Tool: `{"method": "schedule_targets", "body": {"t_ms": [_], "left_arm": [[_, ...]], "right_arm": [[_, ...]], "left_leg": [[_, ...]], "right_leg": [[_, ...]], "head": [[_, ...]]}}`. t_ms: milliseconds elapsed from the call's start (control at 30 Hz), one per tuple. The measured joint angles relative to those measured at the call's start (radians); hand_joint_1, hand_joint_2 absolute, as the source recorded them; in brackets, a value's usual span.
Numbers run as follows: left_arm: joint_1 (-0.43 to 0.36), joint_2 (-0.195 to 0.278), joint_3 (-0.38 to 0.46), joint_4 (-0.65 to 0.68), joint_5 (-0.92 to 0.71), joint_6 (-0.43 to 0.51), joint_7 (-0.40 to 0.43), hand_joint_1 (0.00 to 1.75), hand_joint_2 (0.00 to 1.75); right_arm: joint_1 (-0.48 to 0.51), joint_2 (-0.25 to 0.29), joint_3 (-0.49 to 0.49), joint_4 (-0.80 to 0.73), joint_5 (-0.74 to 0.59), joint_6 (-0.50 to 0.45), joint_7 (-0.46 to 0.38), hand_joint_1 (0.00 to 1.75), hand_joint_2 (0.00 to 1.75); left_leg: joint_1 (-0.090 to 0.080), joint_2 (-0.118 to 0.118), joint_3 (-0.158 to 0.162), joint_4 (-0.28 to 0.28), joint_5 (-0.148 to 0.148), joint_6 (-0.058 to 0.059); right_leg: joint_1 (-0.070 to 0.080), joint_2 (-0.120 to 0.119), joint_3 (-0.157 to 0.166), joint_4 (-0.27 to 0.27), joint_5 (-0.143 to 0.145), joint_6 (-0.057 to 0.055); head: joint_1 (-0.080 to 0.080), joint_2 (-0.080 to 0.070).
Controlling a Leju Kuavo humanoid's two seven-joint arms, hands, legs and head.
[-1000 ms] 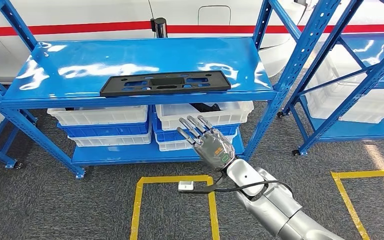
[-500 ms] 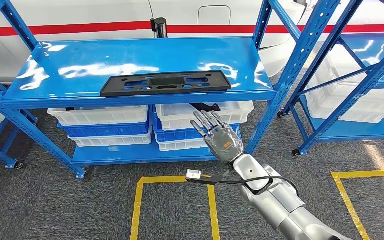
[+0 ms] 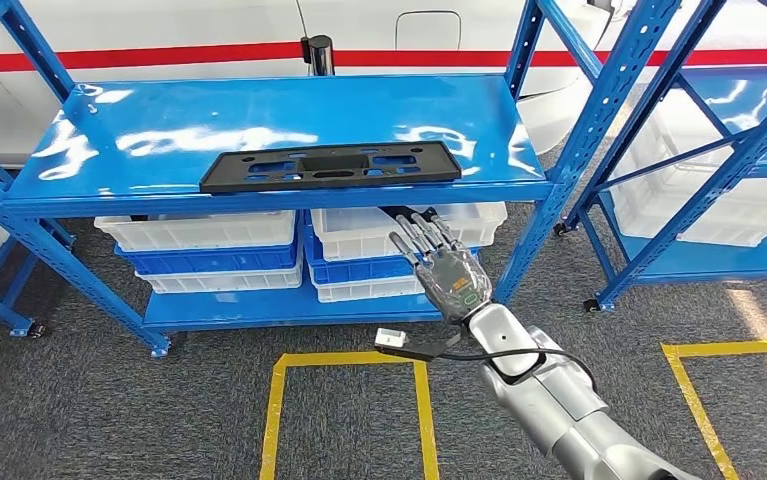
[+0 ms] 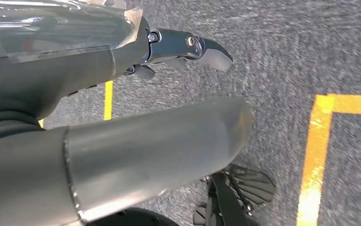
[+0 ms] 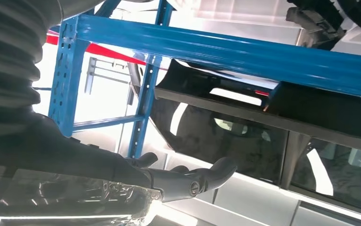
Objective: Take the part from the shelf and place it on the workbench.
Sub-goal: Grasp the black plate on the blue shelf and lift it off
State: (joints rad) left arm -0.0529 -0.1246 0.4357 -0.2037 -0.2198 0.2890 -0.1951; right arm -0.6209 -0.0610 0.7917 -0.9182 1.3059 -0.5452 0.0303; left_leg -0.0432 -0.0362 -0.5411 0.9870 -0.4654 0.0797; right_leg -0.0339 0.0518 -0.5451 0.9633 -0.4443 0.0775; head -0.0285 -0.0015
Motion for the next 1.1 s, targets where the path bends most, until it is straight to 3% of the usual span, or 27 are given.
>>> {"method": "schedule_targets", "body": {"t_ms": [100,167,200,300,333,367,433,467,533,600,633,700,733,767,800,867,900,933,1000,1033,1067,1100], "left_arm": [[0.000,0.000,0.005,0.000,0.000,-0.004,-0.012,0.00,0.00],[0.000,0.001,0.008,0.000,-0.001,-0.003,-0.015,0.00,0.00],[0.001,0.001,0.008,0.000,-0.002,-0.001,-0.015,0.00,0.00],[0.002,0.002,0.011,0.000,-0.008,0.005,-0.015,0.00,0.00],[0.003,0.002,0.011,0.000,-0.009,0.006,-0.015,0.00,0.00],[0.004,0.002,0.012,0.000,-0.009,0.006,-0.015,0.00,0.00],[0.005,0.001,0.013,0.000,-0.010,0.006,-0.015,0.00,0.00],[0.005,0.001,0.014,0.001,-0.010,0.007,-0.015,0.00,0.00],[0.004,0.001,0.015,0.002,-0.010,0.009,-0.014,0.00,0.00],[0.002,0.001,0.016,0.003,-0.010,0.012,-0.013,0.00,0.00],[0.001,0.002,0.016,0.003,-0.010,0.014,-0.013,0.00,0.00],[0.001,0.003,0.016,0.004,-0.010,0.015,-0.013,0.00,0.00],[0.001,0.003,0.016,0.004,-0.010,0.015,-0.013,0.00,0.00],[0.001,0.003,0.016,0.004,-0.010,0.015,-0.013,0.00,0.00],[0.003,0.003,0.016,0.005,-0.010,0.015,-0.013,0.00,0.00],[0.008,0.004,0.017,0.005,-0.009,0.015,-0.013,0.00,0.00],[0.010,0.005,0.018,0.005,-0.009,0.015,-0.013,0.00,0.00],[0.012,0.005,0.018,0.005,-0.009,0.015,-0.013,0.00,0.00],[0.018,0.005,0.019,0.009,-0.010,0.015,-0.013,0.00,0.00],[0.020,0.005,0.019,0.011,-0.010,0.015,-0.013,0.00,0.00],[0.019,0.006,0.019,0.013,-0.010,0.015,-0.014,0.00,0.00],[0.016,0.006,0.019,0.013,-0.011,0.015,-0.014,0.00,0.00]], "right_arm": [[0.000,0.000,-0.018,0.005,0.001,-0.004,-0.014,0.00,1.75],[-0.002,0.001,-0.027,0.008,0.001,-0.008,-0.020,0.00,1.75],[-0.004,0.002,-0.031,0.008,0.001,-0.010,-0.022,0.00,1.75],[-0.003,0.005,-0.034,0.014,-0.001,-0.011,-0.031,0.00,1.75],[0.001,0.005,-0.034,0.017,-0.001,-0.011,-0.033,0.00,1.75],[0.005,0.006,-0.034,0.019,-0.001,-0.012,-0.034,0.00,1.75],[0.008,0.006,-0.035,0.023,-0.001,-0.013,-0.035,0.00,1.75],[0.008,0.006,-0.037,0.025,-0.001,-0.013,-0.035,0.00,1.75],[0.008,0.006,-0.040,0.028,-0.001,-0.014,-0.036,0.00,1.75],[0.007,0.009,-0.045,0.030,0.000,-0.015,-0.038,0.00,1.75],[0.006,0.010,-0.048,0.030,0.000,-0.015,-0.039,0.00,1.75],[0.004,0.014,-0.050,0.031,0.001,-0.015,-0.039,0.00,1.75],[0.005,0.016,-0.050,0.032,0.001,-0.015,-0.040,0.00,1.75],[0.006,0.018,-0.050,0.032,0.001,-0.015,-0.041,0.00,1.75],[0.007,0.019,-0.050,0.033,0.002,-0.015,-0.041,0.00,1.75],[0.010,0.019,-0.050,0.036,0.001,-0.015,-0.041,0.00,1.75],[0.012,0.019,-0.050,0.037,0.001,-0.015,-0.041,0.00,1.75],[0.013,0.020,-0.050,0.039,0.001,-0.015,-0.041,0.00,1.75],[0.016,0.020,-0.050,0.043,0.001,-0.015,-0.041,0.00,1.75],[0.017,0.021,-0.050,0.045,0.000,-0.016,-0.042,0.00,1.75],[0.016,0.021,-0.051,0.047,0.000,-0.017,-0.042,0.00,1.75],[0.011,0.022,-0.053,0.047,0.000,-0.018,-0.042,0.00,1.75]], "left_leg": [[0.001,0.002,-0.001,-0.004,-0.004,0.008],[0.005,0.007,0.005,-0.007,-0.008,0.015],[0.007,0.010,0.008,-0.008,-0.010,0.018],[0.006,0.022,0.014,-0.007,-0.020,0.020],[0.006,0.026,0.019,-0.007,-0.026,0.018],[0.005,0.028,0.027,-0.007,-0.033,0.016],[0.005,0.032,0.050,-0.007,-0.051,0.010],[0.005,0.035,0.062,-0.006,-0.061,0.006],[0.005,0.039,0.078,-0.008,-0.078,-0.005],[0.007,0.043,0.080,0.006,-0.075,-0.018],[0.008,0.044,0.066,0.040,-0.062,-0.025],[0.014,0.040,-0.005,0.161,-0.032,-0.039],[0.021,0.037,-0.055,0.228,-0.034,-0.048],[0.028,0.035,-0.098,0.277,-0.053,-0.056],[0.036,0.035,-0.138,0.304,-0.090,-0.065],[0.049,0.036,-0.190,0.291,-0.156,-0.079],[0.054,0.037,-0.203,0.253,-0.159,-0.084],[0.058,0.037,-0.206,0.198,-0.118,-0.087],[0.060,0.039,-0.206,0.078,0.048,-0.085],[0.058,0.039,-0.201,0.043,0.113,-0.082],[0.055,0.039,-0.195,0.024,0.147,-0.075],[0.051,0.038,-0.179,0.024,0.140,-0.067]], "right_leg": [[-0.004,0.001,-0.006,0.016,0.007,0.008],[-0.003,-0.014,-0.028,0.055,-0.003,0.007],[-0.002,-0.023,-0.049,0.087,-0.015,0.004],[0.006,-0.038,-0.170,0.282,-0.073,-0.009],[0.010,-0.039,-0.201,0.320,-0.078,-0.010],[0.013,-0.039,-0.206,0.312,-0.064,-0.008],[0.019,-0.044,-0.161,0.182,0.005,-0.003],[0.022,-0.050,-0.137,0.117,0.032,-0.007],[0.031,-0.059,-0.105,0.040,0.047,-0.032],[0.030,-0.055,-0.085,0.032,0.030,-0.062],[0.027,-0.052,-0.071,0.027,0.026,-0.072],[0.018,-0.047,-0.038,0.016,0.009,-0.088],[0.018,-0.046,-0.021,0.012,-0.003,-0.092],[0.017,-0.044,-0.005,0.010,-0.015,-0.094],[0.016,-0.042,0.013,0.009,-0.030,-0.093],[0.013,-0.036,0.055,0.009,-0.064,-0.089],[0.010,-0.034,0.080,0.009,-0.083,-0.085],[0.008,-0.033,0.099,0.008,-0.102,-0.081],[0.008,-0.029,0.136,0.007,-0.140,-0.070],[0.011,-0.027,0.150,0.000,-0.155,-0.063],[0.014,-0.025,0.171,-0.005,-0.162,-0.055],[0.017,-0.024,0.179,-0.002,-0.158,-0.042]], "head": [[0.000,0.000],[0.001,0.000],[0.002,0.000],[0.005,0.000],[0.005,0.000],[0.005,0.000],[0.006,0.000],[0.005,0.000],[0.003,0.000],[0.001,0.000],[0.001,0.000],[-0.002,0.000],[-0.003,0.000],[-0.004,0.000],[-0.004,0.000],[-0.004,0.000],[-0.004,0.000],[-0.004,0.000],[-0.006,0.000],[-0.007,0.000],[-0.006,0.000],[-0.007,0.000]]}}
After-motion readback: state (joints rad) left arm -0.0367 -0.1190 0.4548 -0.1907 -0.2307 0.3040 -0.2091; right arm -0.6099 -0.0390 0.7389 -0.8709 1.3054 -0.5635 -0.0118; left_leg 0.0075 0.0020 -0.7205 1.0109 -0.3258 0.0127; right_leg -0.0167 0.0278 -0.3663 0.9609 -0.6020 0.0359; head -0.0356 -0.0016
